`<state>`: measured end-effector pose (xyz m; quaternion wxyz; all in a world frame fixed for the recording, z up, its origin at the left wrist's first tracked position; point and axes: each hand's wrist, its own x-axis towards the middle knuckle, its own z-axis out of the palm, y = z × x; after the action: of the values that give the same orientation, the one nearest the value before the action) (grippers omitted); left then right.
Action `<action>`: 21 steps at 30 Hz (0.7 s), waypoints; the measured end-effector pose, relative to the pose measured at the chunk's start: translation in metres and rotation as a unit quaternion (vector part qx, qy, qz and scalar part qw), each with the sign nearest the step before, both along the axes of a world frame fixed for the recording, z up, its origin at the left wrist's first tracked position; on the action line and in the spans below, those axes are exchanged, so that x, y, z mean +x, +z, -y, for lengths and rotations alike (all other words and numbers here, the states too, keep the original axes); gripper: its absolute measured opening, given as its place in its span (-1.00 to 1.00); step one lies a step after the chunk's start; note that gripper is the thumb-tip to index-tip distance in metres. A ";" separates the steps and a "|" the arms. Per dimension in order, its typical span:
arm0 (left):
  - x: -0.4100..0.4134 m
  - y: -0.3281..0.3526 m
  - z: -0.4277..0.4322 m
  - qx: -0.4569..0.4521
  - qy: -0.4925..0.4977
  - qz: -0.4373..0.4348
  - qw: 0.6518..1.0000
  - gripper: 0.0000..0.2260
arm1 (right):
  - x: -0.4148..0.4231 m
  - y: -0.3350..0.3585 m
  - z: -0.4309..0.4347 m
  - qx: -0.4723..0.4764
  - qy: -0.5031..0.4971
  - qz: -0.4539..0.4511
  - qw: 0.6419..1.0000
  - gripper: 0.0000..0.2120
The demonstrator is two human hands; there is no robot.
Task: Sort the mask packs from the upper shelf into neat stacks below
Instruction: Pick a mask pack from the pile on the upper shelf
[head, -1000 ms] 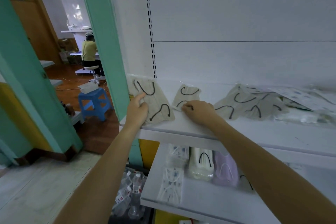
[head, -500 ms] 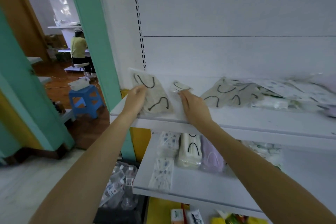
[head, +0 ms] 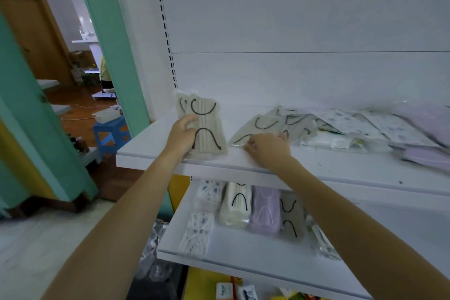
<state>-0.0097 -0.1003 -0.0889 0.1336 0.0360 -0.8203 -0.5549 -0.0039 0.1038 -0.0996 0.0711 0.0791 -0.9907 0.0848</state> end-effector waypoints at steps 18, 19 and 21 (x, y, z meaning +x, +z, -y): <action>-0.010 -0.005 -0.038 0.092 -0.059 0.043 0.993 -0.45 | -0.003 0.007 -0.047 -0.013 -0.028 -0.034 0.999 -0.43; -0.010 -0.006 -0.039 0.090 -0.058 0.042 0.993 -0.41 | -0.005 0.006 -0.053 0.020 -0.059 0.001 0.998 -0.40; -0.012 -0.008 -0.040 0.077 -0.051 0.031 0.995 -0.44 | -0.005 -0.001 -0.056 0.039 -0.068 0.013 0.997 -0.46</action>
<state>-0.0221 -0.0605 -0.0974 0.0767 0.0212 -0.7795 -0.6213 -0.0089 0.1601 -0.1001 0.0609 0.0135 -0.9972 0.0420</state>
